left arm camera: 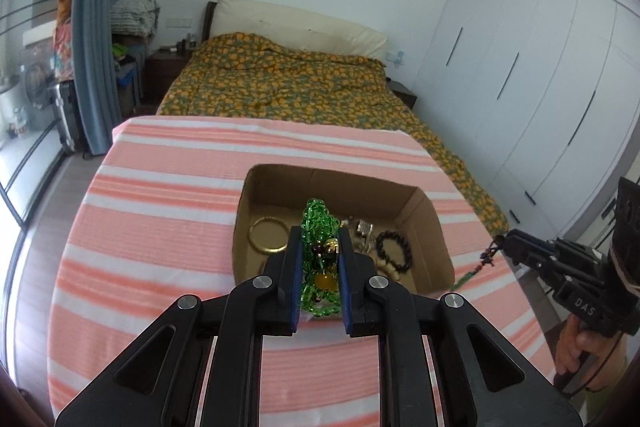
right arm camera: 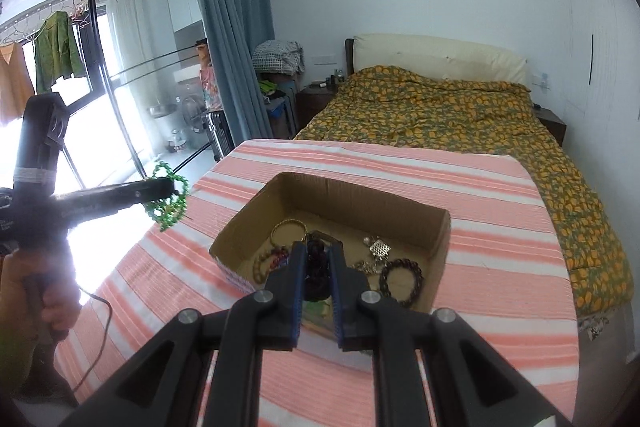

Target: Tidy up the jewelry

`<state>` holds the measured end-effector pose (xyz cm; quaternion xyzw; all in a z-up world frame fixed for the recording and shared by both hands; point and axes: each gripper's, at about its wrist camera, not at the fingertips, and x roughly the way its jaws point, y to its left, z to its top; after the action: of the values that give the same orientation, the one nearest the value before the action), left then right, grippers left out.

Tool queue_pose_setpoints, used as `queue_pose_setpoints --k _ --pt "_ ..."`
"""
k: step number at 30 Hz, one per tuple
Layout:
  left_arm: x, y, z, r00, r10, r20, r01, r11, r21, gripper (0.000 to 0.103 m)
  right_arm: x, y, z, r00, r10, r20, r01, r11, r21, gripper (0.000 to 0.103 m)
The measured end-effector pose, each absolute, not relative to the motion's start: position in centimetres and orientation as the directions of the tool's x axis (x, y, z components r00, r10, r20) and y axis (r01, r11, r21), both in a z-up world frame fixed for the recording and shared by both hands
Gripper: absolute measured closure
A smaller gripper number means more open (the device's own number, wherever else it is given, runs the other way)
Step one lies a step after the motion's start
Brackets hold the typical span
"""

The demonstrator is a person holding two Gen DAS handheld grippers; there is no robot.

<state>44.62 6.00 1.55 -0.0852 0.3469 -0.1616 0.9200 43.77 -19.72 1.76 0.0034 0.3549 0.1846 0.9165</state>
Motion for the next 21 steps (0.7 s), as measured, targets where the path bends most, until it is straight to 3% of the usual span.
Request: queue_pose_setpoints --k 15,17,18,19,20,21 --pt "52.2 2.8 -6.0 0.600 -0.306 -0.739 0.201 0.952 -0.231 0.089 52.1 -18.2 -6.5 0.553 0.320 -0.769 -0.307 0.937 0.170 0.091" --pt "52.5 2.8 -7.1 0.584 -0.297 -0.756 0.181 0.955 -0.236 0.086 52.9 -18.3 -7.8 0.535 0.314 -0.784 -0.301 0.938 0.170 0.086" --pt "52.9 3.0 -7.5 0.579 -0.290 -0.762 0.168 0.957 -0.236 0.082 53.2 -18.4 -8.4 0.520 0.311 -0.796 -0.293 0.940 0.176 0.077" --pt "52.9 3.2 -7.9 0.575 -0.284 -0.767 0.157 0.959 -0.237 0.067 53.3 -18.7 -8.8 0.513 0.311 -0.800 -0.283 0.941 0.184 0.043" --pt "52.9 3.3 -8.2 0.572 -0.274 -0.773 0.148 0.961 -0.232 0.046 53.2 -19.0 -8.9 0.521 0.306 -0.797 -0.271 0.944 0.186 0.015" --pt "52.7 3.3 -8.3 0.575 -0.259 -0.776 0.138 0.966 -0.220 0.036 53.0 -19.2 -8.9 0.538 0.295 -0.790 -0.261 0.949 0.176 0.014"
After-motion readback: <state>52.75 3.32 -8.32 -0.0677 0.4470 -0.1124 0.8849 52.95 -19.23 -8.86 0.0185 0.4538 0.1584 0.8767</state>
